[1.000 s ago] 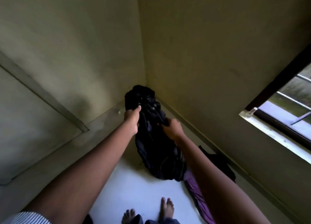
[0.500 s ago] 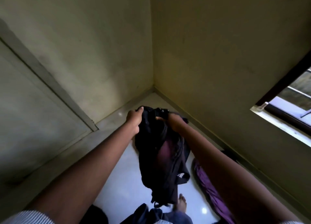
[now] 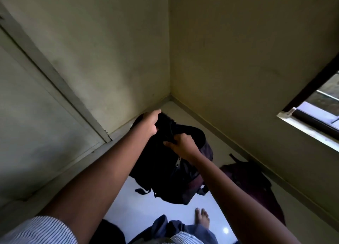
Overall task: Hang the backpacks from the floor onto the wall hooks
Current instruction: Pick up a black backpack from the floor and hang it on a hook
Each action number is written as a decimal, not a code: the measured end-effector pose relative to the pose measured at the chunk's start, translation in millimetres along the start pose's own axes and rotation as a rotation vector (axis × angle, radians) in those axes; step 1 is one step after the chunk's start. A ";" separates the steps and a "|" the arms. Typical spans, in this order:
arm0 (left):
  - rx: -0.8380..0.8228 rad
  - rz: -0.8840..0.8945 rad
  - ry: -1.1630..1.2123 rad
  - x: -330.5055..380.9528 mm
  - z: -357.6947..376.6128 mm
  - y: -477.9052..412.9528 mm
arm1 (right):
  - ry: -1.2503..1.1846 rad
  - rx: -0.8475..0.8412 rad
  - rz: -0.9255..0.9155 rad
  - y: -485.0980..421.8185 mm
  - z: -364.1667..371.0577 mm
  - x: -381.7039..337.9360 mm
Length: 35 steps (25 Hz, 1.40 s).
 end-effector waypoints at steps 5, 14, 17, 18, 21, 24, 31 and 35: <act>0.014 0.375 -0.353 -21.4 -39.0 23.3 | -0.432 0.000 0.104 -25.8 13.6 -7.9; 0.156 0.834 -0.924 -34.3 -70.9 37.2 | -1.092 -0.086 0.140 -45.6 -7.9 -33.3; 0.036 0.830 -0.885 -22.9 -69.8 40.6 | -0.726 -0.103 0.107 -33.2 -25.1 -26.2; 0.007 0.833 -0.867 -20.6 -69.1 43.3 | -0.431 -0.053 0.086 -22.9 -35.2 -22.1; -0.044 0.803 -0.815 -20.6 -59.7 52.0 | 0.049 0.330 0.041 31.1 -63.4 -20.2; -0.090 0.779 -0.803 -24.5 -50.7 59.6 | -0.090 0.330 0.078 53.9 -46.6 -24.5; -0.157 0.758 -0.801 -16.7 -58.5 67.2 | -0.466 0.372 0.151 39.1 -11.0 -23.3; -0.164 0.747 -0.799 -15.6 -65.0 68.8 | -0.554 0.418 0.093 40.0 -16.0 -32.6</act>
Point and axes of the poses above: each hand's wrist, its own y-axis away from the middle knuckle, its own z-axis out of the palm, x = y × z, the point moved 6 cm from there along -y, towards the middle knuckle, and after that the axes turned 4 degrees about y, right-handed, at the moved point
